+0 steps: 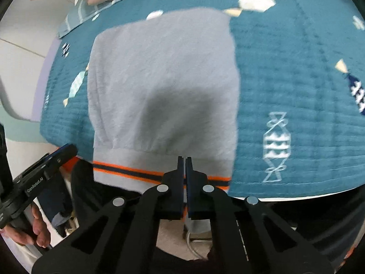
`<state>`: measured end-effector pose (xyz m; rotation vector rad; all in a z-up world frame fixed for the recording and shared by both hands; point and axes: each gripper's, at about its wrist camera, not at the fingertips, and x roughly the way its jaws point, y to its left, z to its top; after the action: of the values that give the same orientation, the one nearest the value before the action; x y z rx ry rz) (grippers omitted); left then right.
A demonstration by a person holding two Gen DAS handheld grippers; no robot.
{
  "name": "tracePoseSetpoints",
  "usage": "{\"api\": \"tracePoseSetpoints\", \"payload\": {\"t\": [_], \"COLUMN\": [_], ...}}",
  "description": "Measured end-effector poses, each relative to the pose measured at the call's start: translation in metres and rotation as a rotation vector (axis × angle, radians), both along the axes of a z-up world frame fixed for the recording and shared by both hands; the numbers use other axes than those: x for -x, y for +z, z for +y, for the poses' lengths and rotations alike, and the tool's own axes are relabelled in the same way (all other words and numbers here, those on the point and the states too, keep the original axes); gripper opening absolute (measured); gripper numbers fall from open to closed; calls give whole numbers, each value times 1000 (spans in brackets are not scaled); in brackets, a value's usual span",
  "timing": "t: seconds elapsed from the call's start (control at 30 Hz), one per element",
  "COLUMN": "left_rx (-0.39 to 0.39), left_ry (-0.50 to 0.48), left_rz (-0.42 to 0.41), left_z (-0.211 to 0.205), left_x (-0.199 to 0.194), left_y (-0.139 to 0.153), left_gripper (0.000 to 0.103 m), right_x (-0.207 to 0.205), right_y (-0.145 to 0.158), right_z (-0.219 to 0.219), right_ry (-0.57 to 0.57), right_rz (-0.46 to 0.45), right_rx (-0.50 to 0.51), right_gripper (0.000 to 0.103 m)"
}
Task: Fold large clothes
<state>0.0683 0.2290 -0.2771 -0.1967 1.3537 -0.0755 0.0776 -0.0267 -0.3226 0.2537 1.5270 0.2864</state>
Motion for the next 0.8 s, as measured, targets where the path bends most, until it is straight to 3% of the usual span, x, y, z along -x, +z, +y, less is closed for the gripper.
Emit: {"api": "tracePoseSetpoints", "payload": {"t": [0.07,0.13,0.17,0.23,0.3,0.4,0.47,0.6,0.7,0.77,0.8], "left_rx": [19,-55,-53,20,55,10,-4,49,22,-17,-36], "left_ry": [-4,2,10,68,89,43,2,-48,-28,15,45], "left_rz": [45,120,158,173,176,172,117,-18,-31,-22,13], "left_z": [-6,-8,-6,4,8,3,-1,-18,-24,-21,-17], "left_x": [-12,-17,-18,-17,-18,-20,-24,-44,-77,-95,-107], "left_y": [-15,-46,-63,-79,-76,-64,-42,-7,-15,-31,-48], "left_gripper": [0,0,0,0,0,0,0,0,0,0,0], "right_x": [2,3,5,8,6,4,-2,-30,-58,-80,-87], "right_y": [-12,-34,-49,-56,-53,-42,-21,13,15,-2,-15], "right_z": [9,12,10,4,5,4,0,0,1,1,1], "right_ry": [13,10,-2,-39,-30,-42,-33,-30,-50,-73,-84], "right_rz": [38,93,109,105,109,115,50,-73,-103,-91,-67], "right_rx": [0,42,50,2,7,-4,-40,-73,-21,71,63], "right_gripper": [2,2,0,0,0,0,1,1,1,0,0]}}
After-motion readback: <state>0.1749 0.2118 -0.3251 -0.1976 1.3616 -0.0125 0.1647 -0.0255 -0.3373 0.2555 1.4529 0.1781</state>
